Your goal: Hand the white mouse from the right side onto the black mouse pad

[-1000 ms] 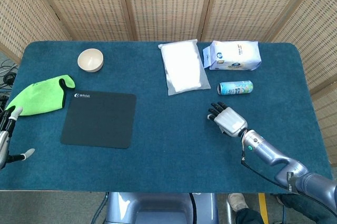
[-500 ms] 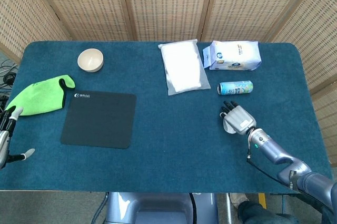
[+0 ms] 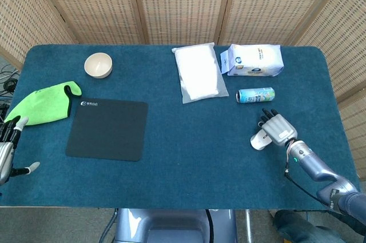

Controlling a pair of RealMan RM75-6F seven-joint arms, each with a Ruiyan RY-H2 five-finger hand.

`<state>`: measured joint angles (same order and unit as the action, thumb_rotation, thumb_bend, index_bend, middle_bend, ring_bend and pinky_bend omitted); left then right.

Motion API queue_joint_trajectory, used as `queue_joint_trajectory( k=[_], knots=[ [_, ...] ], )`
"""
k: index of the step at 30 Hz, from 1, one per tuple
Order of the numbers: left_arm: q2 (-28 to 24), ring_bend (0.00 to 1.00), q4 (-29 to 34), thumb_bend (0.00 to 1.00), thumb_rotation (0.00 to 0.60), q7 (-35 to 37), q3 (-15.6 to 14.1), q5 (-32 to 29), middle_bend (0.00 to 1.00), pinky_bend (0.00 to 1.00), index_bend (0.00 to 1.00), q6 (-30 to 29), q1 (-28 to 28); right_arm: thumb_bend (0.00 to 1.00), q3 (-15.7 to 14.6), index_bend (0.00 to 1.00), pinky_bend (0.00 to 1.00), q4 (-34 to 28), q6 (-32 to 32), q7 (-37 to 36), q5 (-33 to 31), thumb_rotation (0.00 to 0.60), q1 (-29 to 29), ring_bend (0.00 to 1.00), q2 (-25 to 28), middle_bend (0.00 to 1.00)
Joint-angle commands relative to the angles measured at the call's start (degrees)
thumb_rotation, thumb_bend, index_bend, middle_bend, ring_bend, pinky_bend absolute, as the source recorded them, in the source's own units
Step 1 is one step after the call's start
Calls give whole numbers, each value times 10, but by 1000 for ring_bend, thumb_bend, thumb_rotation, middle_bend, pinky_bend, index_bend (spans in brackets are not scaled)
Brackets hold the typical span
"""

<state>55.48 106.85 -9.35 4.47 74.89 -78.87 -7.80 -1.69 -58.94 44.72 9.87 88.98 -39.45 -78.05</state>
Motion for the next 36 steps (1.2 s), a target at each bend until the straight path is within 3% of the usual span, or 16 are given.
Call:
queue_joint_trajectory(
  k=[1,2,3,4,5,13,26,30,36],
  knots=[
    [1,0,1,41,600,-2,-1,1,0,0,0,-1,0,671,0,228,157,-8,21,-22,1,600,9,31,13,98],
    [1,0,1,40,600,-2,-1,1,0,0,0,-1,0,373,-1,146,157,-12,28,-41,3,600,11,17,18,41],
    [0,0,0,39,600,-3,-3,3,0,0,0,0,0,186,-3,103,157,-25,32,-77,4,600,13,8,27,18],
    [-1,0,0,36,600,-3,-4,5,0,0,0,2,-1,33,-11,62,157,-37,39,-125,20,600,12,0,40,3],
    [-1,0,-1,32,600,-3,-4,6,0,0,0,3,-1,0,-19,47,157,-37,45,-151,35,600,10,0,46,0],
    [0,0,-2,30,600,-5,-6,7,0,0,0,5,-4,0,-65,54,158,19,100,-239,120,600,2,0,25,71],
    [-1,0,-11,28,600,6,-6,2,0,0,0,11,-6,1,-82,146,167,115,84,-225,134,600,-10,45,-40,142],
    [0,0,-12,29,600,5,-5,-1,0,0,0,14,-8,51,-86,247,212,142,96,-227,140,600,-8,148,-57,238],
    [-1,0,-12,28,600,10,-6,-4,0,0,0,25,-12,225,-97,448,310,212,153,-225,163,600,1,339,-90,448]
  ],
)
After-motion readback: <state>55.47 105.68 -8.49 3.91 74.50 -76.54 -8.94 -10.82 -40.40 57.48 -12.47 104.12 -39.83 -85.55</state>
